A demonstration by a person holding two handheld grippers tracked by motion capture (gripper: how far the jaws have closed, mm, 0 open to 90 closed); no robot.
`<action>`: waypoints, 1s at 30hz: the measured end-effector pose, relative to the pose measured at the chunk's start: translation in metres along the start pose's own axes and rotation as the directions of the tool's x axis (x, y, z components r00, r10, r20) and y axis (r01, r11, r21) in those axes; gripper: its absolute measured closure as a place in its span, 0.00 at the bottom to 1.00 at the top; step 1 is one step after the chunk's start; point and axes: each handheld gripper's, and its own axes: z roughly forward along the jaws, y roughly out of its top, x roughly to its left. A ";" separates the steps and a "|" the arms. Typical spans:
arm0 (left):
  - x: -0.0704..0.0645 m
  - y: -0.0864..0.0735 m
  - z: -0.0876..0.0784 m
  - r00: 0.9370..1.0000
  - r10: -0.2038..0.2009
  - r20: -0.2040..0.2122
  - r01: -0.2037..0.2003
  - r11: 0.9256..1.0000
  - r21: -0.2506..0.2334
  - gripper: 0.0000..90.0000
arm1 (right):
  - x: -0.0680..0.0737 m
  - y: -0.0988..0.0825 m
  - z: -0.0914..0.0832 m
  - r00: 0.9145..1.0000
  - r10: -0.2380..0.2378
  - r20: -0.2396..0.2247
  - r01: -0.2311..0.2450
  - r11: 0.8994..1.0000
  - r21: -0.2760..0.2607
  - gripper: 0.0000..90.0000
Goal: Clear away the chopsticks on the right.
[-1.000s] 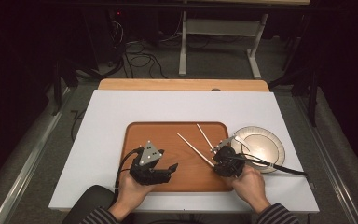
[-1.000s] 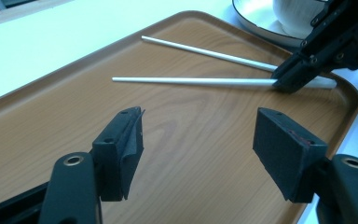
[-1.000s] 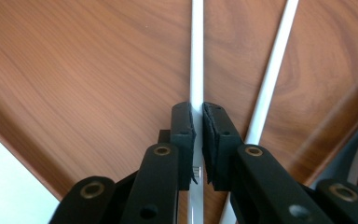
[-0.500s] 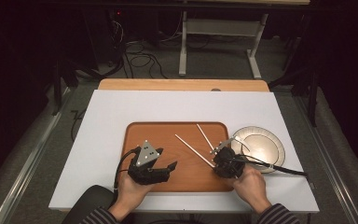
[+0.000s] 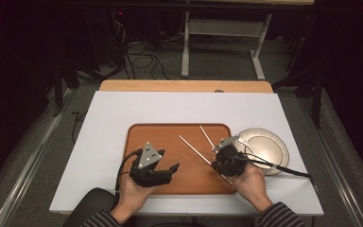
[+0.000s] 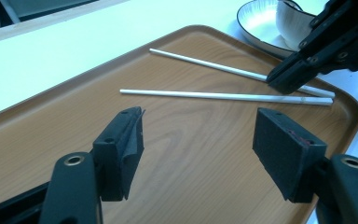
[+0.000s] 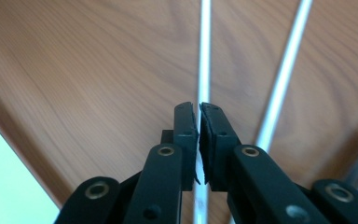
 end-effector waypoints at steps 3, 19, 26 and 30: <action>0.000 0.000 0.000 1.000 -0.001 -0.004 0.001 1.000 0.001 0.38 | 0.002 0.005 0.008 0.999 -0.004 -0.032 0.004 1.000 0.003 0.98; 0.001 -0.002 -0.004 1.000 0.000 -0.015 0.000 1.000 0.007 0.38 | -0.005 0.014 0.026 1.000 0.009 0.006 -0.009 1.000 0.020 1.00; 0.001 -0.003 -0.005 1.000 -0.002 -0.021 0.002 1.000 0.000 0.38 | -0.009 0.016 0.026 0.999 0.018 0.030 -0.019 0.999 0.027 1.00; 0.002 -0.003 -0.007 1.000 -0.007 -0.023 0.007 1.000 -0.005 0.38 | -0.013 0.016 0.025 0.999 0.026 0.046 -0.028 0.999 0.037 1.00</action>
